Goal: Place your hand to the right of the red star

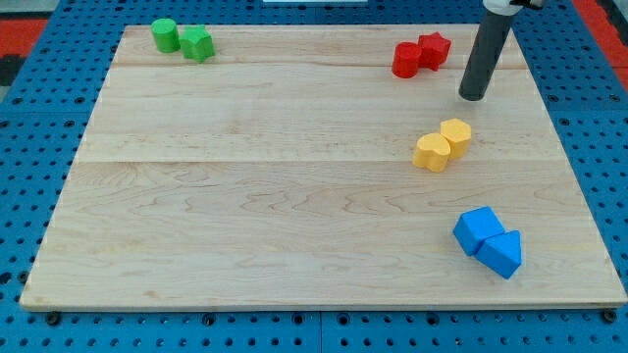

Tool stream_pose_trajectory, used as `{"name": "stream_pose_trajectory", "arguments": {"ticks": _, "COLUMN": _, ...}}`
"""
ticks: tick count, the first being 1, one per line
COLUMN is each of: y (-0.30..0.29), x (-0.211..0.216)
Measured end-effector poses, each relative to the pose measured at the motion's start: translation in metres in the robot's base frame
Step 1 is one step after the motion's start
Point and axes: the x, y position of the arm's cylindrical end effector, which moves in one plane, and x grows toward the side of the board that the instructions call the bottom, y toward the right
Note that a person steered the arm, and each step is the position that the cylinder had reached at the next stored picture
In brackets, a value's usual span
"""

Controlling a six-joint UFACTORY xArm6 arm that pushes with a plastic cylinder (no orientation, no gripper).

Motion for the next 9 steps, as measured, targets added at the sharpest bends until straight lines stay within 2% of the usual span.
{"name": "stream_pose_trajectory", "arguments": {"ticks": 6, "y": 0.018, "x": 0.015}}
{"name": "stream_pose_trajectory", "arguments": {"ticks": 7, "y": 0.001, "x": -0.023}}
{"name": "stream_pose_trajectory", "arguments": {"ticks": 8, "y": 0.001, "x": -0.041}}
{"name": "stream_pose_trajectory", "arguments": {"ticks": 9, "y": 0.024, "x": -0.047}}
